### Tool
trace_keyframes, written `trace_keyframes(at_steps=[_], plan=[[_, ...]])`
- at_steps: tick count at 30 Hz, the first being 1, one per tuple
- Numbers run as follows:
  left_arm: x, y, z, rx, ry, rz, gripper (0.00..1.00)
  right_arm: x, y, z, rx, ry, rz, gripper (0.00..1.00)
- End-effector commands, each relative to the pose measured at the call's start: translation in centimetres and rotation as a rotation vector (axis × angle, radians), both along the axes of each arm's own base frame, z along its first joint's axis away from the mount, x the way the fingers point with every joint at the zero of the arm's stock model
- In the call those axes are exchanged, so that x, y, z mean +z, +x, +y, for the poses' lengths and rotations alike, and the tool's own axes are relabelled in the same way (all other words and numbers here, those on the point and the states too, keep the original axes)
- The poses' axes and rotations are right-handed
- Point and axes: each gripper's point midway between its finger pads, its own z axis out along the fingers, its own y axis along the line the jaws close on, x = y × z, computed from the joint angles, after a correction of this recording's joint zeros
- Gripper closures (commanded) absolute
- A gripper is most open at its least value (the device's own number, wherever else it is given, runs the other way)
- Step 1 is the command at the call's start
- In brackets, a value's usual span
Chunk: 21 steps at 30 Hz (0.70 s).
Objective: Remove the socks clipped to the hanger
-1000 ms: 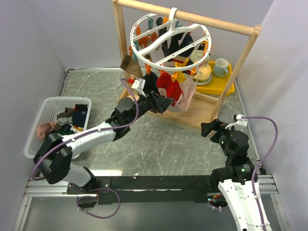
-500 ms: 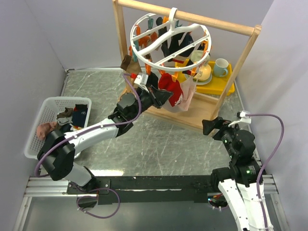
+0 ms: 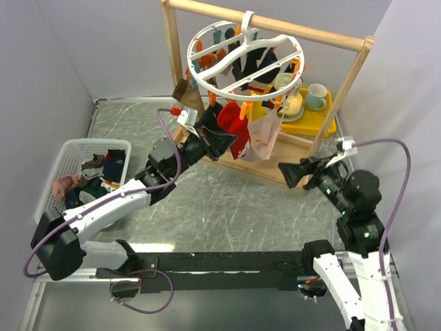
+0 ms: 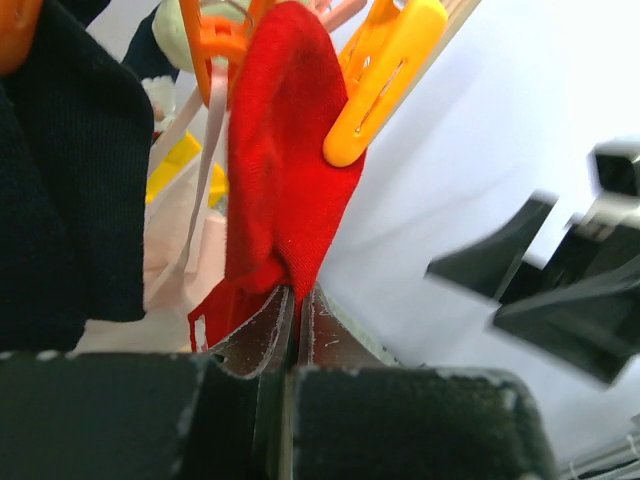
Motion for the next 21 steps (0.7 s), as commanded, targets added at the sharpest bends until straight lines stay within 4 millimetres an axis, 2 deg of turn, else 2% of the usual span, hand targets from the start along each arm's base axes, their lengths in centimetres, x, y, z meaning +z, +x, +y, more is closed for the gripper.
trace_keyframes(at_steps=[1,2,8,15,16,20,21], plan=[[1.5,-0.9,0.2,-0.024,0.015,-0.036,0.99,6.1,-0.2,3.1,0.196,0.045,-0.113,0.00],[1.6,-1.0,0.2,-0.029,0.014,-0.039,0.99,7.7,-0.2,3.4,0.211,0.056,-0.151,0.01],[1.6,-1.2,0.1,-0.041,0.023,-0.034,0.99,10.6,1.7,5.1,0.268,0.097,-0.159,0.03],[2.1,-1.5,0.2,-0.047,0.026,-0.040,0.99,11.1,3.9,8.2,0.336,0.082,-0.159,0.02],[2.1,-1.5,0.3,-0.047,0.026,-0.040,0.99,11.7,3.9,8.7,0.347,0.089,-0.182,0.02],[2.5,-1.7,0.2,-0.058,0.028,-0.039,0.99,12.5,5.3,9.7,0.333,0.085,-0.207,0.02],[2.6,-1.7,0.3,-0.060,0.027,-0.041,0.99,12.2,6.1,9.9,0.318,0.081,-0.197,0.02]])
